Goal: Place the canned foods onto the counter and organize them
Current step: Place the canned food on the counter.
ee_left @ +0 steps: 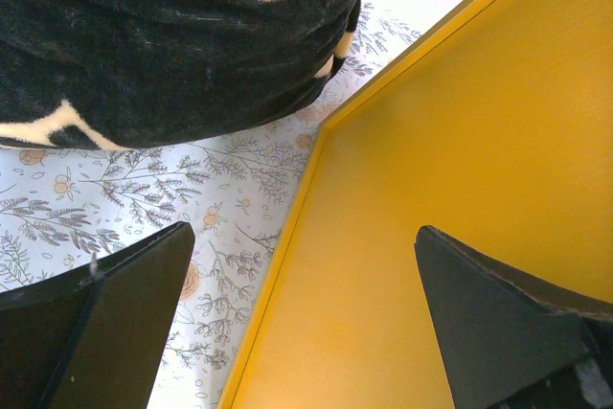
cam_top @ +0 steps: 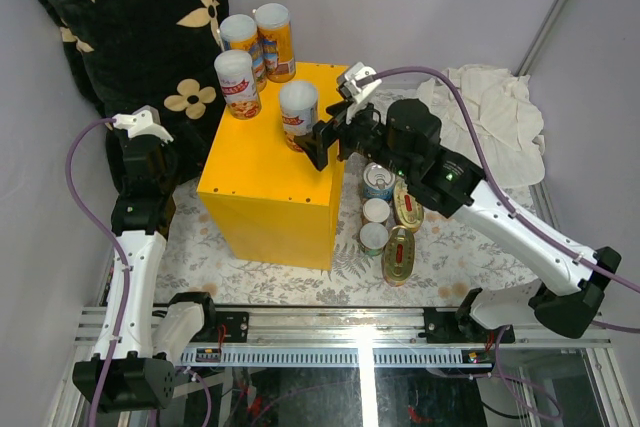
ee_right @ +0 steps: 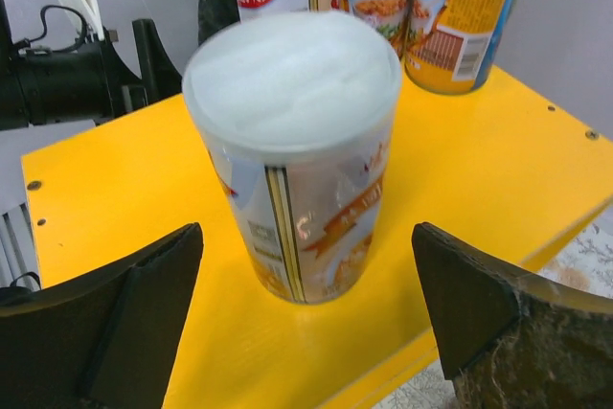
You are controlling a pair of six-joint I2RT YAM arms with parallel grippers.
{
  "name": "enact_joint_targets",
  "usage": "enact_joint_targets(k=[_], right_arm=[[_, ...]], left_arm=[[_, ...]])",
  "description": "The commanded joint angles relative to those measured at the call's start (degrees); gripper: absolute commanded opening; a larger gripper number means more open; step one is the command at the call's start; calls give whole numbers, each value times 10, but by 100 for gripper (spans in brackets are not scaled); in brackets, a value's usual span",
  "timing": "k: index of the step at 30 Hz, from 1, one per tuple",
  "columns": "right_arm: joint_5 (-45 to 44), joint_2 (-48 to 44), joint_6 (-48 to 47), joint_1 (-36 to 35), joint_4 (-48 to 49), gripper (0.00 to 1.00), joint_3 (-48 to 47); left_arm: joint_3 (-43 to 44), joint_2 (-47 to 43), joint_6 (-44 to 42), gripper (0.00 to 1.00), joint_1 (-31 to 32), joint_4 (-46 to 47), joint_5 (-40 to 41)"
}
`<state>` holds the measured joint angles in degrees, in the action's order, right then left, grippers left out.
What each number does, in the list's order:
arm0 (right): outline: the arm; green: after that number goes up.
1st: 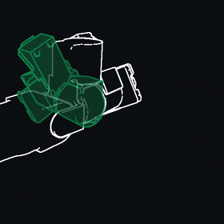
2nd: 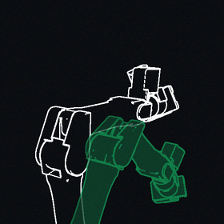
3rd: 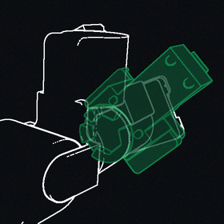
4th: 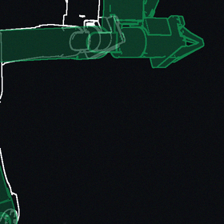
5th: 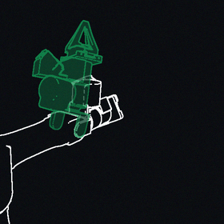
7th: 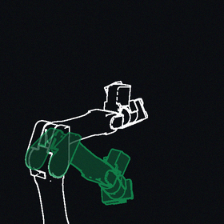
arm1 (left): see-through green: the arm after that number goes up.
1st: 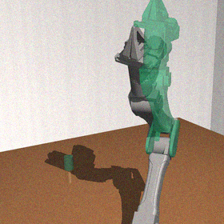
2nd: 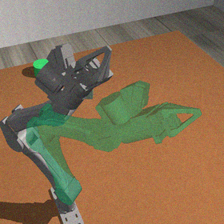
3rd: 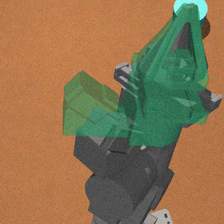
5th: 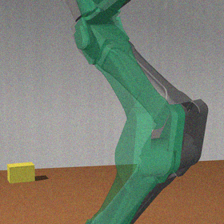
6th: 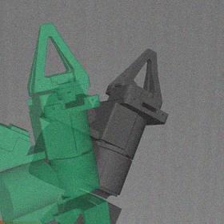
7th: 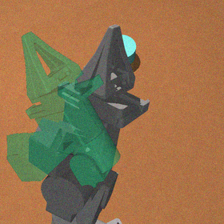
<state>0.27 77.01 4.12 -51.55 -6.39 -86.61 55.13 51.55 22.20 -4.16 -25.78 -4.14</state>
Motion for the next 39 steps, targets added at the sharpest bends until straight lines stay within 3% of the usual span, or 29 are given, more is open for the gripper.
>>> enact_joint_targets(k=[1, 10, 25, 39], right_arm=[[9, -32, -11, 9, 75, 93, 30], [5, 1, -14, 24, 116, 69, 31], [48, 114, 29, 74, 180, 62, -34], [103, 176, 60, 79, 195, 61, -77]], left_arm=[[-5, -5, -2, 100, 5, 17, -16], [-6, 0, -1, 100, 4, 17, -16], [-5, 11, -3, 100, 4, 17, -16], [-4, 17, -4, 100, 4, 17, -18]])
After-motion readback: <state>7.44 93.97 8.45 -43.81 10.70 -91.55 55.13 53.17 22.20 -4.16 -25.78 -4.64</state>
